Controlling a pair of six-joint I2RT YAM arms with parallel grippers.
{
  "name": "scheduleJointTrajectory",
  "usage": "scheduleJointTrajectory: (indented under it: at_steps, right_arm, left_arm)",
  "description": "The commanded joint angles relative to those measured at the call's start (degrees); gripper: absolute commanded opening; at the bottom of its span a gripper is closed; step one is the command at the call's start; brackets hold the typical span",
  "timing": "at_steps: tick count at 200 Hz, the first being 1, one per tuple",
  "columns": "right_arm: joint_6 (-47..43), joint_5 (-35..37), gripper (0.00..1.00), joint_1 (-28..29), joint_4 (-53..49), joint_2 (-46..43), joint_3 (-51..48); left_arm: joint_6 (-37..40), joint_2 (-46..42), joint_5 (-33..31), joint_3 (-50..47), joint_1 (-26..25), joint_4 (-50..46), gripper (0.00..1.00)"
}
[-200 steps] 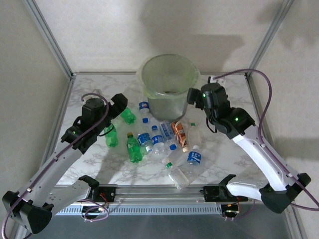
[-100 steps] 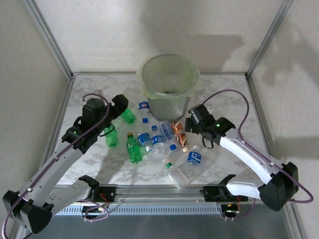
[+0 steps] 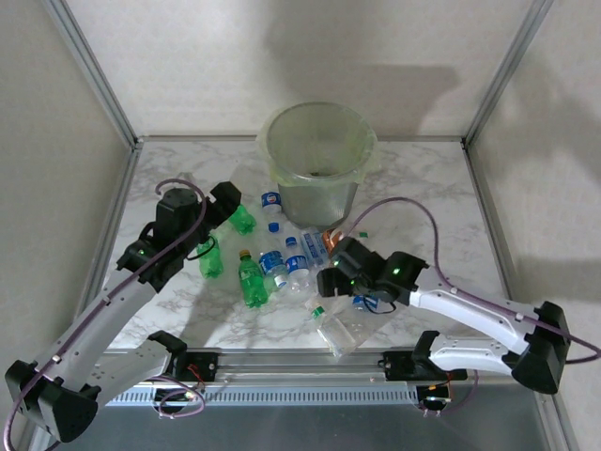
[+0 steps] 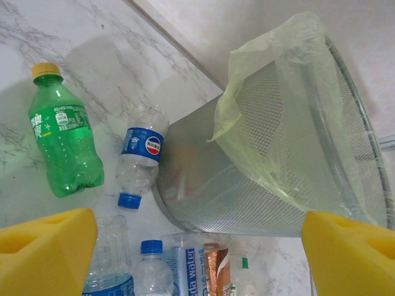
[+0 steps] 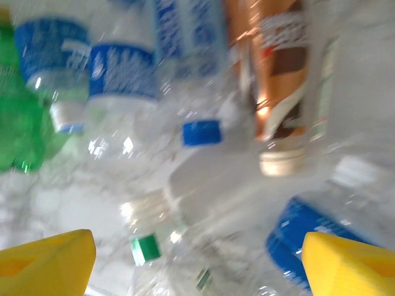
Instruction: Put the plastic bottles in the bin
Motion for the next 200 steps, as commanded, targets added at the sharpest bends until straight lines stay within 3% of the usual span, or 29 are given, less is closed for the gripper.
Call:
scheduleJointTrajectory:
  at_steps: [1, 46, 119, 200]
  right_arm:
    - [2.10, -1.38, 0.86, 5.81, 1.17, 3.66, -0.27]
    - [2.19, -2.55, 0.90, 13.22, 3.89, 11.24, -1.05]
    - [3.07, -4.26, 0.91, 13.86, 4.83, 17.93, -4.67]
    - [2.45, -1.67, 0.69, 14.01, 5.63, 21.19, -5.06]
  left_arm:
    - [-1.04, 0.47, -0.44, -0.70, 0.61, 1.29, 0.85]
    - [-1.40, -0.03, -0.36, -1.20, 0.87, 1.70, 0.85]
    - [-1.05, -0.94, 0.18, -2.72, 1.27, 1.78, 0.84]
    - [-0.78, -1.74, 0.18, -3.70, 2.39, 1.66, 0.84]
